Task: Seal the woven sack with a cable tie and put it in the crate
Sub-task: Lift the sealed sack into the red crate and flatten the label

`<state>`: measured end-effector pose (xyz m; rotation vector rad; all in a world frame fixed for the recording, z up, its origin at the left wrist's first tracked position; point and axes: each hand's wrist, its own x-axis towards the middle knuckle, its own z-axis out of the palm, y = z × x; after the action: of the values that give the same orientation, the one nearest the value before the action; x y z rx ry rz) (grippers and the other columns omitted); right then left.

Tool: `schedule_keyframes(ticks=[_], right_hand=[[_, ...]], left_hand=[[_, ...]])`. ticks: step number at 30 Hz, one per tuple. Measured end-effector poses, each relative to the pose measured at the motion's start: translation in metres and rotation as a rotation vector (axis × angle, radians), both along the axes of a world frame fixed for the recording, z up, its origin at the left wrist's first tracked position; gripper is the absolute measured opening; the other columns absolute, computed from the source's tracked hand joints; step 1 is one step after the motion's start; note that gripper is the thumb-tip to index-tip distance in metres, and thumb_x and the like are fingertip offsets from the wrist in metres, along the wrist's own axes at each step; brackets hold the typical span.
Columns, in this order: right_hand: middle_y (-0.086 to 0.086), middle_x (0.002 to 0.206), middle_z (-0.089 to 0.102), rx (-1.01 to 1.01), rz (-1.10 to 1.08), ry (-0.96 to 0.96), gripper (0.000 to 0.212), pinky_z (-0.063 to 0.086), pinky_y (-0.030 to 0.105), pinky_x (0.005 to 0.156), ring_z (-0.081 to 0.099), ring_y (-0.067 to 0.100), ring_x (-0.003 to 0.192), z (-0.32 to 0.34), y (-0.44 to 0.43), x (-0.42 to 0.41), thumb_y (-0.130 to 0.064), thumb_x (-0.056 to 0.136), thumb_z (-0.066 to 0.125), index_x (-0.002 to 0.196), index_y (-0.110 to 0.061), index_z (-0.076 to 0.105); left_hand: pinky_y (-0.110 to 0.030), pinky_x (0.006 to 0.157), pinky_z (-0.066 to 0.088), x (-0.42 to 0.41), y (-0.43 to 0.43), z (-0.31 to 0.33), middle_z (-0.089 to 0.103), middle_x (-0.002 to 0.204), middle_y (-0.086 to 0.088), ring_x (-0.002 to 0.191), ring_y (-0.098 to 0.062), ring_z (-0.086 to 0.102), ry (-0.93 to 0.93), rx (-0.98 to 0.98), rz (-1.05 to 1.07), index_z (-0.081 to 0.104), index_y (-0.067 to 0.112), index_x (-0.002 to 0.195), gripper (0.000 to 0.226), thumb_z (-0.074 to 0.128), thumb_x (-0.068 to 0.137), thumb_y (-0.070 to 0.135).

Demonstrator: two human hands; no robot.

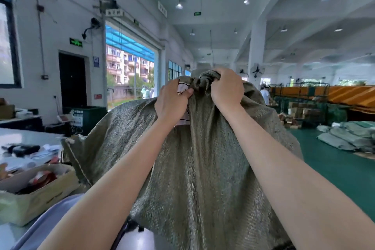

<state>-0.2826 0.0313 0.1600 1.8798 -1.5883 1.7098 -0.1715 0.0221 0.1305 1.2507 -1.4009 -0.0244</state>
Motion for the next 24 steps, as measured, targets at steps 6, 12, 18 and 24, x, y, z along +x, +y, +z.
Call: schedule_keyframes(ticks=[6,12,18,24], right_hand=[[0.015,0.089,0.071,-0.027,0.072,0.126,0.025,0.053,0.038,0.078,0.062,0.032,0.085,0.038,0.009,-0.005,-0.009,0.077,0.049,0.088,-0.005,0.072],[0.003,0.102,0.062,0.268,0.275,0.511,0.053,0.047,0.036,0.086,0.057,0.018,0.096,0.057,0.023,-0.030,-0.044,0.052,0.073,0.094,-0.014,0.062],[0.001,0.159,0.011,0.433,-0.057,0.690,0.122,0.017,0.057,0.115,0.017,0.029,0.145,0.052,0.024,-0.051,-0.052,0.059,0.080,0.150,-0.023,0.004],[0.009,0.150,0.025,0.307,-0.259,0.662,0.109,0.022,0.057,0.110,0.026,0.033,0.138,0.038,0.002,-0.056,-0.041,0.064,0.079,0.148,-0.020,0.013]], left_hand=[[-0.030,0.072,0.031,-0.020,-0.009,0.033,0.057,0.114,-0.006,0.113,-0.026,0.049,0.103,-0.205,0.059,0.056,0.009,0.097,0.014,0.049,0.089,0.017],[-0.028,0.073,0.029,-0.032,-0.018,0.065,0.054,0.120,-0.011,0.117,-0.027,0.045,0.228,-0.343,0.098,0.057,0.004,0.111,0.025,0.044,0.090,0.007],[-0.034,0.078,0.036,-0.053,-0.027,0.079,0.055,0.107,-0.015,0.107,-0.030,0.049,0.138,-0.432,-0.049,0.059,-0.001,0.096,0.015,0.048,0.087,0.004],[-0.018,0.076,0.029,-0.058,-0.038,0.087,0.058,0.107,-0.008,0.112,-0.026,0.052,0.088,-0.472,-0.233,0.064,0.005,0.107,0.023,0.055,0.086,0.003]])
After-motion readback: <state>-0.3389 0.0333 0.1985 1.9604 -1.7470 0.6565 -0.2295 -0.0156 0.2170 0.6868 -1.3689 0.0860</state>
